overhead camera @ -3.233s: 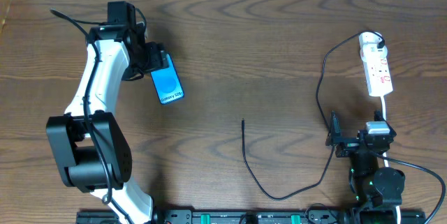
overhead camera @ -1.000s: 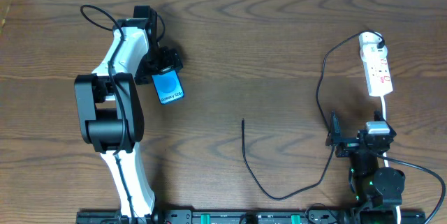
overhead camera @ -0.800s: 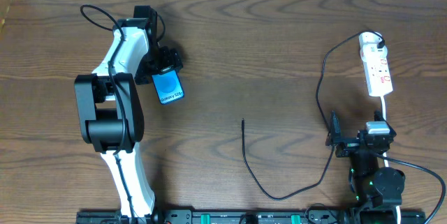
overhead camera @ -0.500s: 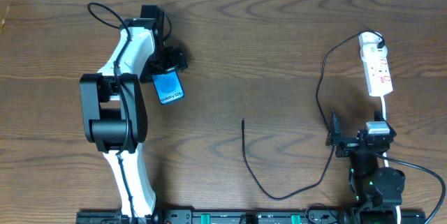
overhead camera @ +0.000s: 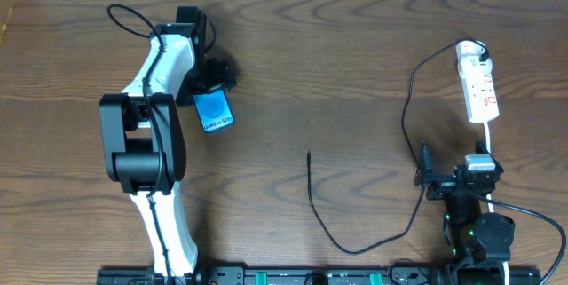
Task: Plug charger to phone and switch on socket
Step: 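Close the left gripper on the phone's long edges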
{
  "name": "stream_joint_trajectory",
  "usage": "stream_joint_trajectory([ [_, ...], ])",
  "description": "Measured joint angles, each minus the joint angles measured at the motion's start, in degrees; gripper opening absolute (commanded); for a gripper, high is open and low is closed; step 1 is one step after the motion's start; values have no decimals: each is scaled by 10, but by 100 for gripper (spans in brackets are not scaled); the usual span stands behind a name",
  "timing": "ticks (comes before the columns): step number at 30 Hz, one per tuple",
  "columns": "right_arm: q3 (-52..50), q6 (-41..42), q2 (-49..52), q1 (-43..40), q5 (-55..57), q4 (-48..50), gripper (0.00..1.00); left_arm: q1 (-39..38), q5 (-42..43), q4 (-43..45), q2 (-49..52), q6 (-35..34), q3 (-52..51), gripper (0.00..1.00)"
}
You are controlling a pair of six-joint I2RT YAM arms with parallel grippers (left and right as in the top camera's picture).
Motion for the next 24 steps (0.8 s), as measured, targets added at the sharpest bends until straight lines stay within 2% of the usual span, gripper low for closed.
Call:
stream_joint_trajectory([
  [24, 0, 0, 0, 0, 0, 0, 99, 1, -4, 26, 0, -6, -34, 98],
])
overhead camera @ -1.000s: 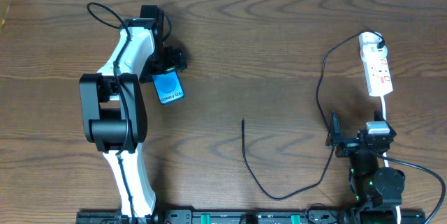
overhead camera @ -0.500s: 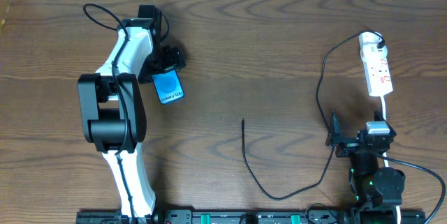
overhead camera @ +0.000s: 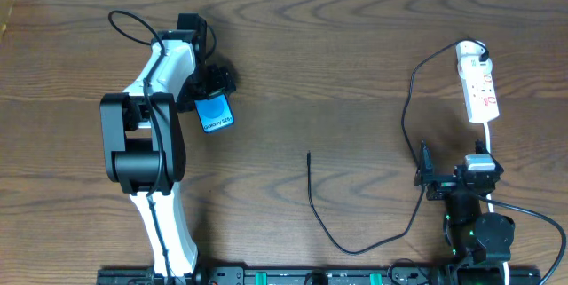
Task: Plug charger to phone and switch on socket
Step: 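Close the left gripper on the phone's long edges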
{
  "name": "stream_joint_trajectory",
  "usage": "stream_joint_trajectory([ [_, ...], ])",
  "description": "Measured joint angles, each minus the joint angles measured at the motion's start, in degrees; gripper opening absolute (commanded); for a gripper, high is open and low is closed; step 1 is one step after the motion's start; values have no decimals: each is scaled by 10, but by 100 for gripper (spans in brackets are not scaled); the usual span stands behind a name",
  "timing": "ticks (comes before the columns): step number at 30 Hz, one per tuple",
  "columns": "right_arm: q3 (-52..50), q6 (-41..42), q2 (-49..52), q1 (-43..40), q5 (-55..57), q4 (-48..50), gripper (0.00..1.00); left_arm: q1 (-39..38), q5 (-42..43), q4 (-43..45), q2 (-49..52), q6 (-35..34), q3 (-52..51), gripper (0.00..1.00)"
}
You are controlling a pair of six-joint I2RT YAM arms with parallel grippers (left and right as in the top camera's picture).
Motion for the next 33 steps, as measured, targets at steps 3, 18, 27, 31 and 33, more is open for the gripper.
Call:
stream_joint_trajectory([
  [3, 0, 0, 0, 0, 0, 0, 99, 0, 0, 0, 0, 0, 0, 98],
  [18, 0, 0, 0, 0, 0, 0, 99, 0, -2, 3, 0, -1, 0, 92],
  [27, 0, 0, 0, 0, 0, 0, 99, 0, -2, 5, 0, -1, 0, 87],
  [31, 0, 0, 0, 0, 0, 0, 99, 0, -2, 5, 0, -1, 0, 86],
  [33, 0, 0, 0, 0, 0, 0, 99, 0, -2, 5, 0, -2, 0, 85],
])
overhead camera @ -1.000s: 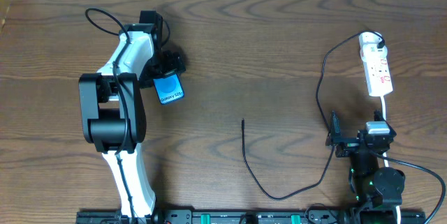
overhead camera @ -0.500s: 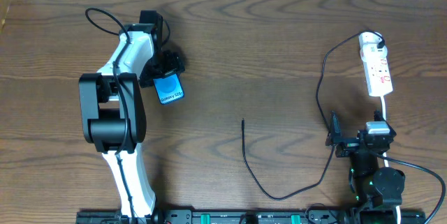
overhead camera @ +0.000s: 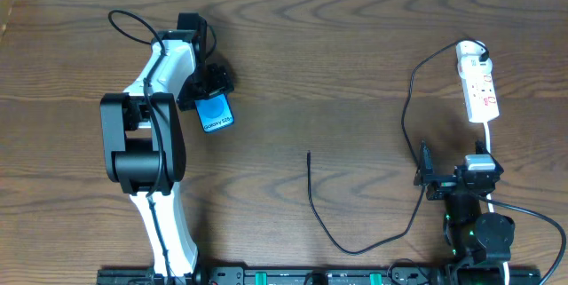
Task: Plug charger to phone and switch on socket
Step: 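Close the left gripper on the phone's long edges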
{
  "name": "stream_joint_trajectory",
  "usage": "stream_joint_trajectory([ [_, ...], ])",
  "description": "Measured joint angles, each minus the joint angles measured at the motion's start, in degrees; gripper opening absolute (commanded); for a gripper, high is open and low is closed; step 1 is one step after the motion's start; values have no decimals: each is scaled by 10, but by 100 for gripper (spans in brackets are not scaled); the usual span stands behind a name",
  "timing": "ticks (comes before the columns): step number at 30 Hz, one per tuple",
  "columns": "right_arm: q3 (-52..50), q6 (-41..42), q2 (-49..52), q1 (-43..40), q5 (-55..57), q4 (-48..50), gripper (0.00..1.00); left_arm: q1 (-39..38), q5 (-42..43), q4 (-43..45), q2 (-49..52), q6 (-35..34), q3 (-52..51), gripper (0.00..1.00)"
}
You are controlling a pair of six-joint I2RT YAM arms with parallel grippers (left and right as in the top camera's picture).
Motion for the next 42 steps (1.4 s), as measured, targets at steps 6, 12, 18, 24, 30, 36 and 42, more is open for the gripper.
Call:
stream_joint_trajectory([
  [6, 0, 0, 0, 0, 0, 0, 99, 0, 0, 2, 0, 0, 0, 81],
  [12, 0, 0, 0, 0, 0, 0, 99, 0, -1, 2, 0, 0, 0, 78],
  [18, 0, 0, 0, 0, 0, 0, 99, 0, -2, 3, 0, 0, 0, 76],
  [24, 0, 0, 0, 0, 0, 0, 99, 0, -2, 3, 0, 0, 0, 69],
  [30, 0, 0, 0, 0, 0, 0, 99, 0, -2, 3, -1, 0, 0, 64],
  [36, 0, 0, 0, 0, 0, 0, 99, 0, -2, 3, -1, 0, 0, 43],
  [42, 0, 0, 0, 0, 0, 0, 99, 0, -2, 3, -1, 0, 0, 10],
])
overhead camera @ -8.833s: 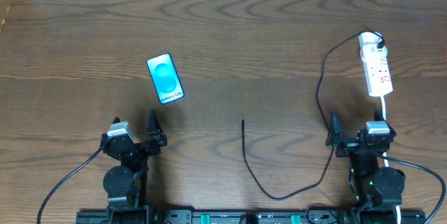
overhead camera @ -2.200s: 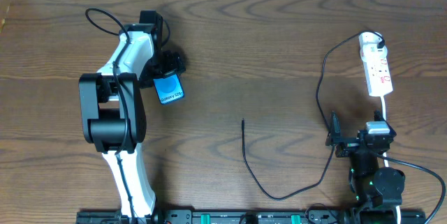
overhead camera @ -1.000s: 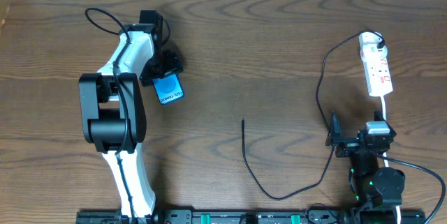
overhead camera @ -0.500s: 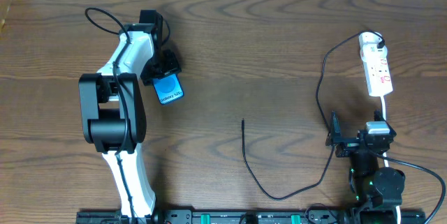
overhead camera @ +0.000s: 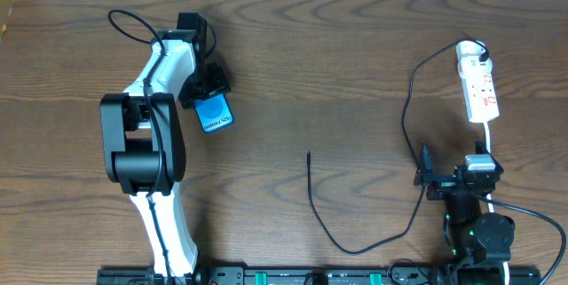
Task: Plug charger to phone and switch on socket
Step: 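Close the left gripper on the phone's long edges, then lift the phone with the left gripper and tilt it upright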
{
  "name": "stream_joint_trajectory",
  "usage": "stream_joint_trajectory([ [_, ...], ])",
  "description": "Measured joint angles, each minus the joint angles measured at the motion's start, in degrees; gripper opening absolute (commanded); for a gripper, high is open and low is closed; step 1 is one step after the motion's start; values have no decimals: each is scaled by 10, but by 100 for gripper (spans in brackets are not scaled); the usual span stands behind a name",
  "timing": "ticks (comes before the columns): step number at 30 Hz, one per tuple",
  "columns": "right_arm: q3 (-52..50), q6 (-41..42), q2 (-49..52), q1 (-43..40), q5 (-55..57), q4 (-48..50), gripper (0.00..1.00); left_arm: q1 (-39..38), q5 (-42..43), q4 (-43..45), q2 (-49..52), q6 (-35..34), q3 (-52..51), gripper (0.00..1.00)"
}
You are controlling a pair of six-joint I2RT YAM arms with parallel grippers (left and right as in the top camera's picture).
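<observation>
A phone (overhead camera: 214,114) with a bright blue screen lies on the brown table at the upper left. My left gripper (overhead camera: 210,87) sits at the phone's far end, fingers closed in on its edge. A black charger cable (overhead camera: 404,125) runs from the white socket strip (overhead camera: 477,90) at the far right, loops down, and ends with its free plug (overhead camera: 309,155) near the table's middle. My right gripper (overhead camera: 424,178) stays low at the right, beside the cable, apart from it; its jaws stand apart.
The left arm's black and white body (overhead camera: 142,143) stretches from the front edge up to the phone. The right arm's base (overhead camera: 475,227) stands at the front right. A white wall edge runs along the far side of the table (overhead camera: 355,45).
The left gripper's fingers look drawn in tighter at the phone's top end. The phone has barely shifted. The right arm and cable are unchanged.
The left gripper stood over the phone's far end with its fingers spread wider. It then settled lower on that end, and now sits closed in on it. The phone stayed in the same spot, and the right arm, cable and socket strip never moved.
</observation>
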Motion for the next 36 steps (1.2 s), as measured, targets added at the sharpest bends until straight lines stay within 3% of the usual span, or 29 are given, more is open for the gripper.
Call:
stream_joint_trajectory([
  [36, 0, 0, 0, 0, 0, 0, 99, 0, 0, -27, -40, 0, 2, 7],
])
